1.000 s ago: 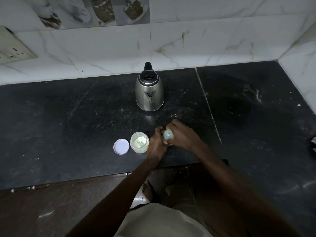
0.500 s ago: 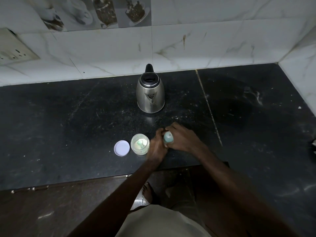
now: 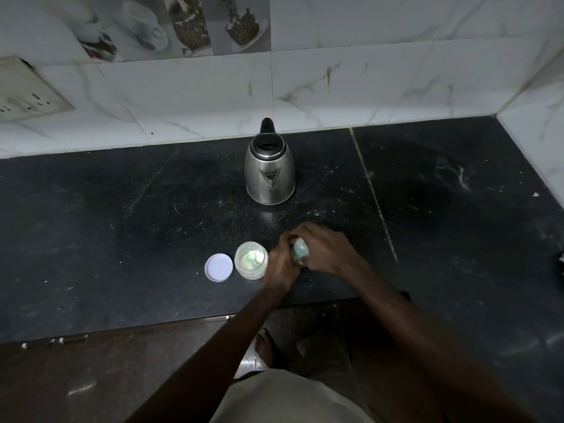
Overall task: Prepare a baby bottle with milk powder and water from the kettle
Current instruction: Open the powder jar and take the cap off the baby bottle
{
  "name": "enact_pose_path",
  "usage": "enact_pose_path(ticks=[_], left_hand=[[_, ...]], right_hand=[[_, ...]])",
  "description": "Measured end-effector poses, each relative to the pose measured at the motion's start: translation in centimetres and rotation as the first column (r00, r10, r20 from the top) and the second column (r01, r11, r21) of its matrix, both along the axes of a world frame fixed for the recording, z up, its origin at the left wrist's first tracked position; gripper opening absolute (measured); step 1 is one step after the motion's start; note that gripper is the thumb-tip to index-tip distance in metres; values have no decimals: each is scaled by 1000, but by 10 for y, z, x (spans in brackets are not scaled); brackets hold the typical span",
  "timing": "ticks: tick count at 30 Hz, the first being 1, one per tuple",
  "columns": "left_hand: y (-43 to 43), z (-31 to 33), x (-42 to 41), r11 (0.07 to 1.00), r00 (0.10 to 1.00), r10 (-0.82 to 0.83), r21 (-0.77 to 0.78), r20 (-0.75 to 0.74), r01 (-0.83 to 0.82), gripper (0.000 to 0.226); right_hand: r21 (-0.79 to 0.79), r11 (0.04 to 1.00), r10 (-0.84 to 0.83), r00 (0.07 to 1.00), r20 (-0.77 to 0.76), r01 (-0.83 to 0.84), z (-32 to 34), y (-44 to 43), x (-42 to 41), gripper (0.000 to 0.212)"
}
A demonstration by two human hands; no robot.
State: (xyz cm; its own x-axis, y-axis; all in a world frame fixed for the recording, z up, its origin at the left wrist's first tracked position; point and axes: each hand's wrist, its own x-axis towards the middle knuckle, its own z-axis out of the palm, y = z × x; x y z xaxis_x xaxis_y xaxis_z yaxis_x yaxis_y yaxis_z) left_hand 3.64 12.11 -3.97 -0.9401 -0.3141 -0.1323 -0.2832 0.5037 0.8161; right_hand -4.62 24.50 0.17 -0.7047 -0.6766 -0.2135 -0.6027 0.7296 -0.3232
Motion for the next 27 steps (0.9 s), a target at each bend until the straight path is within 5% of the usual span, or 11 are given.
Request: enact_pose_path(ticks=[6,14,18,21,24,27], left_hand=[[0,-1,-1,1000,999,4,-5,37,-4,67],[-2,-2,-2,1000,1000,10,-12,28,-10,59],[-2,-8,-2,999,1000,26,19,10,-26,59],[-2,-12,-4,1000,1000,21,18,2,-21,67],[-2,-13,-4,1000,1000,0,-2,3,0,70],[-3,-13,-4,1000,1000,-6,-14,10,6,69]], right_hand=[[58,997,51,996,-77,-46,1,-9,-3,46],[-196,923,334,942,-26,-332,6,20,-22,48],[-394,919,33,992,118,16,0,30,-33,42],[-394,844,-288,928,236,363,-9,41,-27,49],[-389,816,-330,897,293,428,-23,45,-10,66],[-367,780,-407,856,318,507,-37,47,3,60]])
